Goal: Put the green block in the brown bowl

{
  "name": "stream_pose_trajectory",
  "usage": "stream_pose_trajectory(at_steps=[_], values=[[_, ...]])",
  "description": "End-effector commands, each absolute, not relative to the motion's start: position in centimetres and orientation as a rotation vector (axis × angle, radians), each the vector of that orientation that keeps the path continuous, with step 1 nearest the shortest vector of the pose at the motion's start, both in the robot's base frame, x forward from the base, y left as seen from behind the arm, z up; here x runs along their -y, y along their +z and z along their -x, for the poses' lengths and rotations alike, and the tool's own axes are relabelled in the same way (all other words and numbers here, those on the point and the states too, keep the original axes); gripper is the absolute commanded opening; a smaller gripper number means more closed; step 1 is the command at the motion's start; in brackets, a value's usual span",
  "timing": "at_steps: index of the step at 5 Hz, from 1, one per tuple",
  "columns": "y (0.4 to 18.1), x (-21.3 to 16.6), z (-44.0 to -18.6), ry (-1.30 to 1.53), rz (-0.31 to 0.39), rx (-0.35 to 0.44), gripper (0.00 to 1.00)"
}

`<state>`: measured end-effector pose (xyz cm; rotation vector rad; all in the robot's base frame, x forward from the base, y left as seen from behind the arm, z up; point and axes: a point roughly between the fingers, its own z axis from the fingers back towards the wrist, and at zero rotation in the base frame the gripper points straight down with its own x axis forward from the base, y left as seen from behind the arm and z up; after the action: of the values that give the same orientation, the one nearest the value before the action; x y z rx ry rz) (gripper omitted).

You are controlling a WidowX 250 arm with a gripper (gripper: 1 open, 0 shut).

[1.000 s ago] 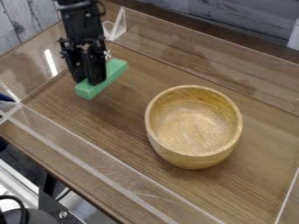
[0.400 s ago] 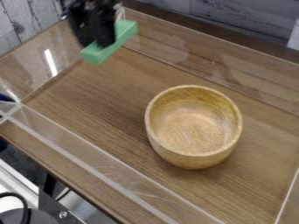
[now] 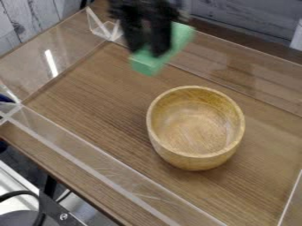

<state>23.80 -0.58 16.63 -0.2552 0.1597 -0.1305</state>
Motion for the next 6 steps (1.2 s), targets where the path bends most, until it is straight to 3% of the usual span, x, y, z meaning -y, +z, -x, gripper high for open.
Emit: stream_pose_trajectory(at_steps=[1, 2, 6], values=[[15.8, 4.6, -23.8, -0.180, 0.241, -0.108, 0.00], [13.8, 7.7, -23.3, -0.213, 0.247, -0.105, 0.00], [11.0, 3.0, -24.1, -0.205, 0.264, -0.130, 0.00]])
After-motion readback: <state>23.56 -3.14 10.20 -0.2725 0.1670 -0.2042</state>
